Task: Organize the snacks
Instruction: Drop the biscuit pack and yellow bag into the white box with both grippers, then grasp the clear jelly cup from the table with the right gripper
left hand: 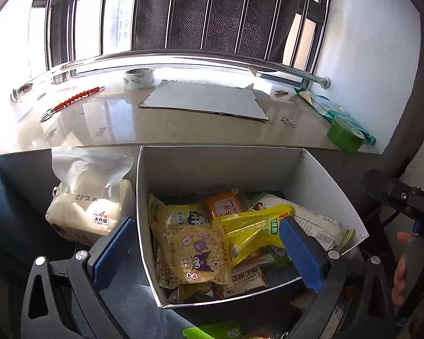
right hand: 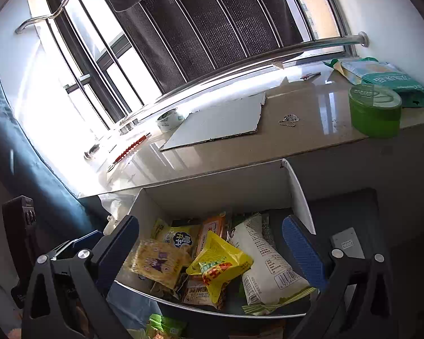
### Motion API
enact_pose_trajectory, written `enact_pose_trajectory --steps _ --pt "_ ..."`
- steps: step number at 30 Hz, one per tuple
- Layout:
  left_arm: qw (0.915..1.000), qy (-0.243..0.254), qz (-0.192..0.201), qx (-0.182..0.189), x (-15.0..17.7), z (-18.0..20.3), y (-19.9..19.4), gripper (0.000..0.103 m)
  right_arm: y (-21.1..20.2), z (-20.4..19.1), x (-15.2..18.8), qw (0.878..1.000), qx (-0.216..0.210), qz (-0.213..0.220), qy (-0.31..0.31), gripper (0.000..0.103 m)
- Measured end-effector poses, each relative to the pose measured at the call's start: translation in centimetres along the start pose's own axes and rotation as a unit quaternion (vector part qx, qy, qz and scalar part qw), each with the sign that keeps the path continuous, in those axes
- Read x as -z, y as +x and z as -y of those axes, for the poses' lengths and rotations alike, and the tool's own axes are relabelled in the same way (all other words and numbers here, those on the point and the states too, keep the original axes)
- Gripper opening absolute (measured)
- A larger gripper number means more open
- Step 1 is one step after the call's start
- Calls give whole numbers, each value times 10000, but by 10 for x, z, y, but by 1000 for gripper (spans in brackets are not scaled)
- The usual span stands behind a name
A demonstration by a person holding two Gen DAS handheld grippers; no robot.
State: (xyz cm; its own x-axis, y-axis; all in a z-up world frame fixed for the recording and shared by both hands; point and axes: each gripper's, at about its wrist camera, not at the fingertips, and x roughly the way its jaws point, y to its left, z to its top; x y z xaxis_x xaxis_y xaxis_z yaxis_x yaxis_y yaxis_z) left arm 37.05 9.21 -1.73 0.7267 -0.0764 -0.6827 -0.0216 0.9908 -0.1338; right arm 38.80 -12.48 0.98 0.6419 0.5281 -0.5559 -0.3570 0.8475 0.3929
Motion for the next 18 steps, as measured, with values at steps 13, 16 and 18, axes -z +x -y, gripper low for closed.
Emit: enact_pose_trajectory --steps 13,16,18 --pt "9945 862 578 129 95 38 -129 103 -93 -37 96 9947 -202 -211 -991 103" --pt "9947 682 658 385 141 36 -155 103 -117 -38 142 9926 -285 -267 -1152 103" --pt "9961 446 607 459 173 33 -165 103 -127 -38 176 9907 -198 -301 -1315 103"
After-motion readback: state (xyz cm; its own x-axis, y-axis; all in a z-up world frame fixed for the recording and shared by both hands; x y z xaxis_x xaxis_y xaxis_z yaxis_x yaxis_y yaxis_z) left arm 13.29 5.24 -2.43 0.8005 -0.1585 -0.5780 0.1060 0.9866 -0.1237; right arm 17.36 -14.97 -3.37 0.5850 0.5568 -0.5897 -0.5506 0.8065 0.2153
